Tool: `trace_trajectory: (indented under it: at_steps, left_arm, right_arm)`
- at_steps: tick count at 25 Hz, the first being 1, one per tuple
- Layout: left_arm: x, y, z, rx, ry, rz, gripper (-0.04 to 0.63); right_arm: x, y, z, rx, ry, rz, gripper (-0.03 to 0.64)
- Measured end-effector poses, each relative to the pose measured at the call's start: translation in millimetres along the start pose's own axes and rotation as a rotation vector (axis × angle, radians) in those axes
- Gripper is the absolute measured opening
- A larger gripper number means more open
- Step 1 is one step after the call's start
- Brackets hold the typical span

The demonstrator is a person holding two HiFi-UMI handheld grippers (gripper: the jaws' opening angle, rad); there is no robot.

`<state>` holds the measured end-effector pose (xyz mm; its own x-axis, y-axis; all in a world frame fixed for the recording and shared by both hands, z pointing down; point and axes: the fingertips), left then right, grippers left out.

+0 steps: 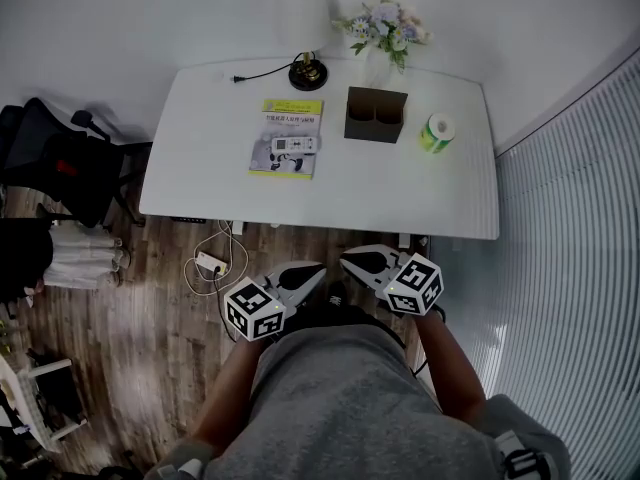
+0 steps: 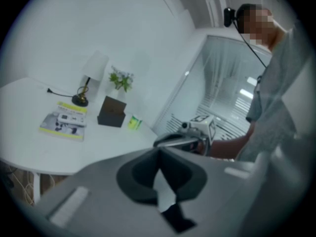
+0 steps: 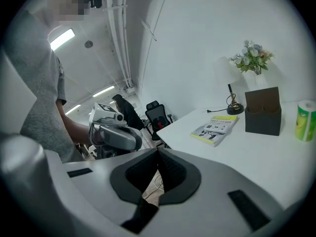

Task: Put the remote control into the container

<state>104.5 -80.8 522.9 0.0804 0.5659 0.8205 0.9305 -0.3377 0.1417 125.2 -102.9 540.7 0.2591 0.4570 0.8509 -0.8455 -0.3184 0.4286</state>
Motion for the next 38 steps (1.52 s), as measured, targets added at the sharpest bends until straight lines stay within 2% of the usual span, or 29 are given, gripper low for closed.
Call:
trace_trajectory:
  at_steps: [15,25,38]
  left_arm:
    - [-4,-17,-28,0.010,-0.019,0.040,-0.005]
    - [-33,-48,-86,0.056,-0.043,0.050,-0.005]
    - [-69,-99,-165,0.133,-0.035,0.003,-0.005]
  right_arm:
    - [5,17,8,0.052,-0.012,-0.049,0.017]
    - [-36,82,22,0.079,-0.047,-0.092,0.017]
    - [-83,166,46,0.168,-0.054,-0.101,0.017]
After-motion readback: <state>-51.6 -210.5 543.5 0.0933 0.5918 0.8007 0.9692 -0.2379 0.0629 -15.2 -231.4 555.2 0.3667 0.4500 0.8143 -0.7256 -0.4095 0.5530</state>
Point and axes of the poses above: the fingertips, and each gripper's own axes: y forward along the fingers, z to its right, x out of its underside, and after that the axes turned 15 degrees about x, right-handed
